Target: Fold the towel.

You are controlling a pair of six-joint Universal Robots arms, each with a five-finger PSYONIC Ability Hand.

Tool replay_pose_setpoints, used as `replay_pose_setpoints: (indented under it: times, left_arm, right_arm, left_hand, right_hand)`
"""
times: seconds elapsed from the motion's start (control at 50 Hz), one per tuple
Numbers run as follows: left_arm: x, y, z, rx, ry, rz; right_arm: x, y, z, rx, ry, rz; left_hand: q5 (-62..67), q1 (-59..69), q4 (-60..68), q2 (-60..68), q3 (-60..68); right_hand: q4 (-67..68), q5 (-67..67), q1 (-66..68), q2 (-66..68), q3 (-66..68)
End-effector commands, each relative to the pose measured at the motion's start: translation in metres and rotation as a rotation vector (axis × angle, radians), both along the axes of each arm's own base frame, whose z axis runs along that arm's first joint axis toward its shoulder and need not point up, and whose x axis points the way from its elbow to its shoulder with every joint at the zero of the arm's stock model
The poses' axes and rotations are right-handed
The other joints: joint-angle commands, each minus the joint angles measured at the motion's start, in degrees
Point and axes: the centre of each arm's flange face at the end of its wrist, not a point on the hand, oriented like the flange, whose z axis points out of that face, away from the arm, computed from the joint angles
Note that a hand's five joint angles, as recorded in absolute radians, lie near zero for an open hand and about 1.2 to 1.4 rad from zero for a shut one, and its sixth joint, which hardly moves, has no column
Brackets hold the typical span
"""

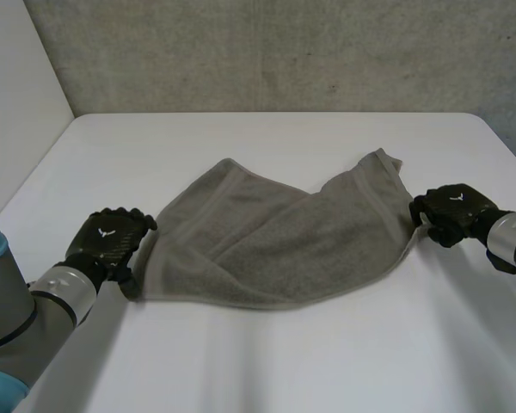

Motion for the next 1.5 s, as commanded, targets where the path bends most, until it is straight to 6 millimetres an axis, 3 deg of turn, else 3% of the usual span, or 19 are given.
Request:
replay_pose_setpoints:
  times: [0.02, 0.08, 0.1, 0.18, 0.22, 0.36, 0.66, 0.72, 0.74, 0.76, 0.88, 0.98, 1.18, 1.5]
  left_arm:
    - [0.001, 0.0, -0.001, 0.003, -0.001, 0.003]
    - [0.001, 0.001, -0.001, 0.003, -0.001, 0.003]
    - [0.001, 0.001, -0.001, 0.003, -0.001, 0.003]
    - [0.001, 0.001, -0.002, 0.004, -0.001, 0.003]
    - [0.001, 0.002, -0.002, 0.006, -0.001, 0.0]
    - [0.001, 0.002, -0.002, 0.006, -0.001, 0.0]
    - [0.001, 0.003, -0.003, 0.011, -0.002, 0.0]
    - [0.001, 0.003, -0.003, 0.011, -0.002, 0.0]
    - [0.001, 0.003, -0.003, 0.011, -0.002, 0.0]
    - [0.0, 0.003, -0.003, 0.011, -0.002, -0.001]
    - [0.001, 0.002, -0.002, 0.004, -0.001, 0.002]
    - [0.001, 0.002, -0.003, 0.006, 0.0, 0.002]
    - [0.0, 0.003, -0.004, 0.012, 0.004, -0.009]
    - [-0.004, 0.018, -0.011, 0.062, 0.001, -0.064]
  right_arm:
    - [0.002, -0.007, -0.006, -0.027, 0.046, -0.062]
    - [0.005, -0.006, -0.005, -0.031, 0.054, -0.065]
    - [0.007, -0.006, -0.005, -0.031, 0.054, -0.061]
    - [0.009, -0.004, -0.005, -0.03, 0.055, -0.056]
    - [0.009, -0.003, -0.004, -0.03, 0.054, -0.054]
    - [0.01, -0.001, -0.007, -0.019, 0.055, -0.048]
    - [0.011, 0.002, -0.011, -0.016, 0.067, -0.037]
    - [0.01, 0.0, -0.011, -0.024, 0.069, -0.038]
    - [0.009, -0.001, -0.011, -0.027, 0.068, -0.038]
    - [0.009, -0.002, -0.011, -0.03, 0.068, -0.037]
    - [0.008, -0.005, -0.002, -0.049, 0.047, -0.046]
    - [0.006, -0.001, 0.024, -0.048, -0.051, -0.103]
    - [0.008, 0.013, 0.009, 0.054, -0.102, -0.145]
    - [0.009, 0.018, 0.005, 0.071, -0.095, -0.131]
  left_hand:
    - [-1.2, -3.0, -3.5, -2.8, -3.0]
    - [-1.2, -3.0, -3.5, -2.8, -3.0]
    - [-1.2, -3.0, -3.5, -2.8, -3.0]
    - [-1.3, -3.1, -3.7, -2.9, -3.2]
    - [-1.3, -3.1, -3.7, -2.9, -3.2]
    - [-1.3, -3.1, -3.7, -2.9, -3.2]
    - [-1.5, -3.3, -3.9, -3.1, -3.4]
    - [-1.5, -3.3, -3.9, -3.1, -3.4]
    - [-1.5, -3.3, -3.9, -3.1, -3.4]
    - [-1.5, -3.3, -3.9, -3.1, -3.4]
    - [-1.3, -3.1, -3.7, -2.9, -3.2]
    - [-1.3, -3.1, -3.7, -2.9, -3.2]
    - [-1.9, -3.7, -4.2, -3.5, -3.7]
    - [-2.5, -4.3, -4.9, -4.1, -4.4]
  right_hand:
    - [3.8, 3.3, 20.8, 5.7, 4.2]
    - [3.8, 3.3, 20.8, 5.7, 4.2]
    - [-15.6, -16.2, 1.4, -13.7, -15.2]
    - [-22.2, -22.8, -5.2, -20.3, -21.8]
    - [-33.0, -33.6, -16.1, -31.2, -32.6]
    - [-38.0, -38.6, -21.0, -36.1, -37.6]
    - [-35.3, -35.9, -18.3, -33.4, -34.9]
    - [-27.7, -28.3, -10.7, -25.9, -27.3]
    - [-16.4, -17.0, 0.6, -14.5, -16.0]
    - [3.6, 3.0, 20.6, 5.5, 4.0]
    - [3.8, 3.3, 20.8, 5.7, 4.2]
    - [3.8, 3.3, 20.8, 5.7, 4.2]
    - [3.8, 3.3, 20.8, 5.7, 4.2]
    - [3.8, 3.3, 20.8, 5.7, 4.2]
